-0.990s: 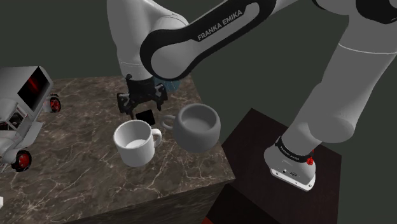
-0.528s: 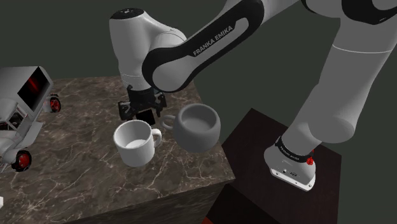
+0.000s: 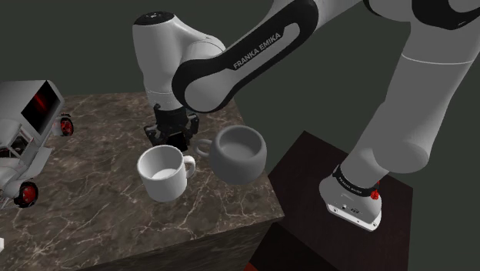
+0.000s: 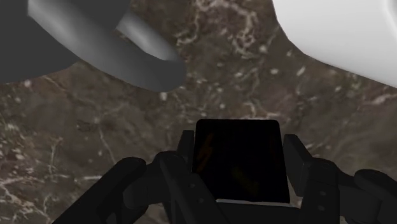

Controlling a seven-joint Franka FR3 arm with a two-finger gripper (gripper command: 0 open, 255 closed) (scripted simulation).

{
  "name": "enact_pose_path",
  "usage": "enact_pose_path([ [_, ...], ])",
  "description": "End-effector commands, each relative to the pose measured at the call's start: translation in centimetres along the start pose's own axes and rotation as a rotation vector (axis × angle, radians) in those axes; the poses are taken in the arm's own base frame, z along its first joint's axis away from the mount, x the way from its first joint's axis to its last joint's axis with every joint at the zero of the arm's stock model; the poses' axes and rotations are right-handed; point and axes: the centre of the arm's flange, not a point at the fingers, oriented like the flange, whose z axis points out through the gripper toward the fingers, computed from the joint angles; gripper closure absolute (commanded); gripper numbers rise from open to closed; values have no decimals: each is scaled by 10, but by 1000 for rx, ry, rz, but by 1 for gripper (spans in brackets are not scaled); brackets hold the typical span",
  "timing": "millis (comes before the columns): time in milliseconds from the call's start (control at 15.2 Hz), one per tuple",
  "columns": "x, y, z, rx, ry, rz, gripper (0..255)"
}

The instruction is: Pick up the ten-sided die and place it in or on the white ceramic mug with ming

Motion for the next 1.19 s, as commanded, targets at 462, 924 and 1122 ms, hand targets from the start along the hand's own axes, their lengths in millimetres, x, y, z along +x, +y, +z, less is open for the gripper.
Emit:
enact_pose_path([
  [462, 1, 0, 0, 0, 0, 0, 255],
  [924, 1, 0, -32, 0, 0, 0, 255],
  [1122, 1, 0, -47, 0, 0, 0, 255],
])
